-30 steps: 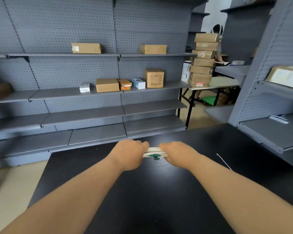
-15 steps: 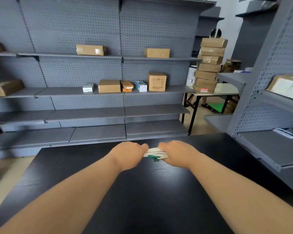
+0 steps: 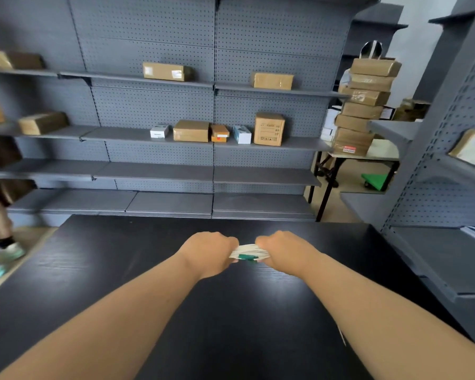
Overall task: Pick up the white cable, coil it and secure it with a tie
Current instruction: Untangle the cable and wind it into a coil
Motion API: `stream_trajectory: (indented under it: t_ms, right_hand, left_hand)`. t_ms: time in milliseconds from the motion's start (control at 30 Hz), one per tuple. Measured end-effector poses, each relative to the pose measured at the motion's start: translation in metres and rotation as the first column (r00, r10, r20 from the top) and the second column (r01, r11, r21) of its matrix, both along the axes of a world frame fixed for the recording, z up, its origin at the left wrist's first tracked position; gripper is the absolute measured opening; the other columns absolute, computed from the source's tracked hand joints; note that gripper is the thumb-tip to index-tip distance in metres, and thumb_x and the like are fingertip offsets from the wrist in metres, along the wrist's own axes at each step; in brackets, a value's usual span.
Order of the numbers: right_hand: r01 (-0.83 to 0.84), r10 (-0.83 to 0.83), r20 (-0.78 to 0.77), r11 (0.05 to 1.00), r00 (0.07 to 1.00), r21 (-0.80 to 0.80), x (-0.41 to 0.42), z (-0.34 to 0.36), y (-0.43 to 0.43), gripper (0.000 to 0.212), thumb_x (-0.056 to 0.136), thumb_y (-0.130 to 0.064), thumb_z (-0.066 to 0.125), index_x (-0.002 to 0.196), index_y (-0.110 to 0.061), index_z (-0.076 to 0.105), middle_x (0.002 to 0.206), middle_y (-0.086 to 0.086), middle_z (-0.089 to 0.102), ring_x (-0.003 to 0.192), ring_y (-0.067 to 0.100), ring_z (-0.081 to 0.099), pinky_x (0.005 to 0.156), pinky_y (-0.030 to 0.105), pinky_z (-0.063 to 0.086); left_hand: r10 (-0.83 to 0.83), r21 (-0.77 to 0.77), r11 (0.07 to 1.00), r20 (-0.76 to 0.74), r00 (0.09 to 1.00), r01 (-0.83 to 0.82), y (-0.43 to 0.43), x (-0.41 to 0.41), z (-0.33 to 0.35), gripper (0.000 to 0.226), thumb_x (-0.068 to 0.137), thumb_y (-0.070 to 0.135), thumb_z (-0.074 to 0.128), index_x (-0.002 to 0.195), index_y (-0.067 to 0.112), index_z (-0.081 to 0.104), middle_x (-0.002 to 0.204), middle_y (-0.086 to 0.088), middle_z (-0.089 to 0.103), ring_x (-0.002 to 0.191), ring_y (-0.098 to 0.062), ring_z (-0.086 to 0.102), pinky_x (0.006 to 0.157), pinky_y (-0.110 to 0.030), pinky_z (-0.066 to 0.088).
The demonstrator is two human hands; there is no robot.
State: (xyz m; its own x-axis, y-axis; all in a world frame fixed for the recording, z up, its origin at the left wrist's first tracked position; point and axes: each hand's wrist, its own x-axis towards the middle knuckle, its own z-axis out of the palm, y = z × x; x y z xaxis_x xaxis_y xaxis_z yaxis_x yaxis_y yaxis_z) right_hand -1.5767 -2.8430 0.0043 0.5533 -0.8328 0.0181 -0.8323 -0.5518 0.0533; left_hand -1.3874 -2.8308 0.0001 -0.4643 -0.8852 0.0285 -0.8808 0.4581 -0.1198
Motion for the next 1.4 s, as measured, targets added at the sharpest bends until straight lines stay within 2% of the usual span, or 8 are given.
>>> stream_trajectory:
  t_ms: [133, 267, 367, 500, 800, 1033, 1167, 1400]
  right_hand:
    - [0.011, -0.011, 0.019, 1.0, 1.0, 0.002, -0.002, -0.005, 0.001, 0.022, 0.089, -0.035, 0.054, 0.1, -0.015, 0.054, 0.094, 0.011, 0.064, 0.086, 0.03, 0.059, 0.055, 0.028, 0.028]
    - [0.055, -0.057, 0.076, 0.998, 0.995, 0.025, -0.003, -0.005, 0.001, 0.02, 0.088, -0.034, 0.055, 0.098, -0.017, 0.054, 0.093, 0.009, 0.064, 0.086, 0.03, 0.059, 0.06, 0.03, 0.034]
    - [0.07, -0.069, 0.056, 0.998, 0.996, -0.01, -0.004, -0.005, 0.002, 0.015, 0.087, -0.035, 0.053, 0.092, -0.021, 0.052, 0.088, 0.007, 0.064, 0.081, 0.031, 0.059, 0.058, 0.03, 0.034]
    - [0.067, -0.067, 0.003, 0.996, 0.998, -0.055, -0.003, -0.013, 0.005, 0.014, 0.086, -0.036, 0.051, 0.092, -0.023, 0.049, 0.086, 0.005, 0.064, 0.078, 0.03, 0.059, 0.056, 0.031, 0.032]
    - [0.119, -0.119, -0.01, 0.991, 0.993, 0.067, 0.003, -0.031, 0.013, 0.019, 0.089, -0.033, 0.05, 0.096, -0.016, 0.052, 0.088, 0.009, 0.064, 0.072, 0.026, 0.055, 0.056, 0.03, 0.034]
    - [0.139, -0.142, 0.021, 0.983, 0.99, 0.119, 0.008, -0.038, 0.017, 0.024, 0.091, -0.038, 0.05, 0.099, -0.015, 0.052, 0.092, 0.009, 0.063, 0.07, 0.023, 0.048, 0.049, 0.027, 0.026]
    - [0.18, -0.187, 0.03, 0.971, 0.982, 0.154, 0.008, -0.046, 0.019, 0.022, 0.09, -0.036, 0.05, 0.098, -0.015, 0.052, 0.093, 0.011, 0.062, 0.073, 0.026, 0.05, 0.057, 0.028, 0.032]
    - [0.192, -0.191, -0.016, 0.976, 0.981, 0.108, -0.006, -0.052, 0.021, 0.024, 0.091, -0.031, 0.049, 0.103, -0.01, 0.051, 0.094, 0.015, 0.063, 0.085, 0.035, 0.059, 0.06, 0.033, 0.037]
  left_hand:
    - [0.094, -0.131, 0.988, 0.043, 0.995, -0.087, 0.009, -0.012, -0.003, 0.013, 0.086, 0.028, 0.048, 0.095, 0.019, 0.052, 0.088, -0.003, 0.065, 0.08, -0.028, 0.059, 0.068, -0.032, 0.029]
    - [0.198, -0.194, 0.959, -0.069, 0.978, -0.208, 0.016, -0.018, -0.006, 0.01, 0.077, 0.022, 0.049, 0.078, 0.022, 0.039, 0.082, 0.0, 0.061, 0.066, -0.023, 0.042, 0.067, -0.031, 0.026]
    - [0.139, -0.225, 0.963, -0.052, 0.989, -0.147, 0.019, -0.012, -0.015, 0.006, 0.085, 0.025, 0.045, 0.087, 0.02, 0.042, 0.084, -0.002, 0.062, 0.064, -0.025, 0.045, 0.059, -0.032, 0.028]
    - [0.05, -0.187, 0.981, 0.016, 0.999, -0.046, 0.016, -0.005, -0.024, 0.019, 0.093, 0.033, 0.038, 0.1, 0.016, 0.045, 0.091, -0.003, 0.062, 0.071, -0.028, 0.056, 0.055, -0.032, 0.029]
    - [-0.109, -0.085, 0.989, 0.096, 0.989, 0.118, 0.01, 0.006, -0.027, 0.044, 0.093, 0.054, 0.032, 0.101, 0.013, 0.045, 0.084, -0.005, 0.063, 0.063, -0.031, 0.051, 0.055, -0.034, 0.032]
    - [-0.147, -0.022, 0.988, 0.141, 0.979, 0.152, 0.006, 0.01, -0.031, 0.037, 0.096, 0.046, 0.032, 0.106, 0.013, 0.045, 0.089, -0.008, 0.064, 0.072, -0.033, 0.059, 0.056, -0.035, 0.035]
    - [-0.213, 0.026, 0.977, 0.108, 0.971, 0.211, 0.002, 0.014, -0.037, 0.036, 0.095, 0.046, 0.033, 0.105, 0.013, 0.043, 0.092, -0.008, 0.063, 0.074, -0.033, 0.059, 0.058, -0.035, 0.037]
    - [-0.267, 0.022, 0.964, 0.083, 0.96, 0.266, -0.008, 0.001, -0.048, 0.033, 0.095, 0.044, 0.035, 0.105, 0.014, 0.044, 0.096, -0.007, 0.064, 0.08, -0.034, 0.06, 0.061, -0.036, 0.035]
